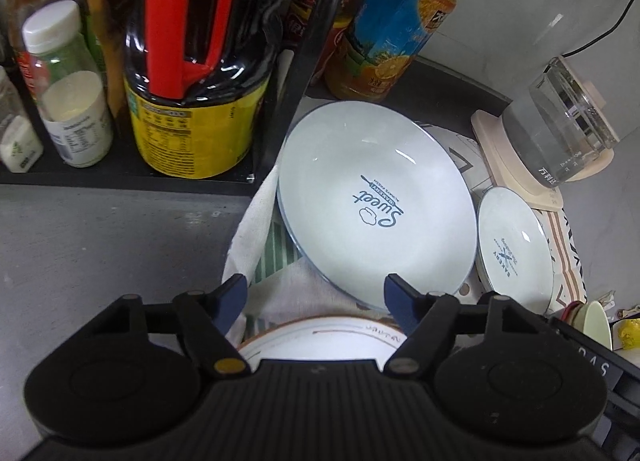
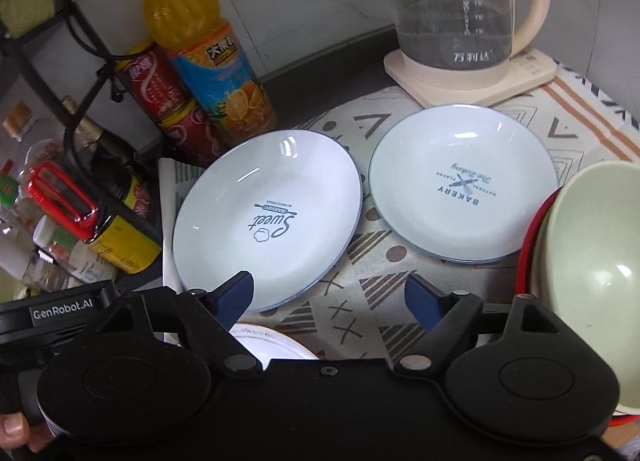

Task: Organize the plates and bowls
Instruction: 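Move both grippers toward the white plate printed 'Sweet', then close both grippers on the rim of the 'Sweet' plate, then lift the 'Sweet' plate and lower it onto the flower-pattern plate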

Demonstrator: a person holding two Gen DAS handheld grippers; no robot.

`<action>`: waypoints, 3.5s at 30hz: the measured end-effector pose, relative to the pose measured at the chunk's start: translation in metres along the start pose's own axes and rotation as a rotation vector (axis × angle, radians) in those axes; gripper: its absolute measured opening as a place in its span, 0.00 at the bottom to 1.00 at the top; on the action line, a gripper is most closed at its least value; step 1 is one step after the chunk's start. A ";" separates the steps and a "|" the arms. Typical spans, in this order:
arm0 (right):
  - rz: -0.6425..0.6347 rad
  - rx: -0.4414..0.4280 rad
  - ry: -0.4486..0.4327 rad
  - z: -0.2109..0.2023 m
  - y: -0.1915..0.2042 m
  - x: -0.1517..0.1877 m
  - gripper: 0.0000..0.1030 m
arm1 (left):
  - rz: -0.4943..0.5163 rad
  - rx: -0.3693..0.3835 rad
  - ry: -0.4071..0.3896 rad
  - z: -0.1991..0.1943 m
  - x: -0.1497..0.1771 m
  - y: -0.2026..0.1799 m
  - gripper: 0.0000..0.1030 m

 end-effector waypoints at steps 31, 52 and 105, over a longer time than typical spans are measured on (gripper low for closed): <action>0.182 -0.020 0.092 0.087 -0.011 0.013 0.19 | -0.087 0.018 -0.013 0.064 0.008 0.004 0.18; 0.151 -0.019 0.022 0.053 -0.006 0.015 0.14 | -0.049 0.042 -0.055 0.018 0.014 0.002 0.16; -0.010 -0.164 0.007 -0.079 -0.030 0.085 0.14 | -0.155 -0.086 -0.144 -0.109 0.156 -0.013 0.16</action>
Point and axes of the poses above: each gripper's, at about its wrist camera, not at the fingertips, and z roughly the way its jaws point, y to its left, x to its underside, the point moved 2 cm from there along z, roughly the way its jaws point, and after that the axes turned 11 degrees about -y, right-handed, at the moved point
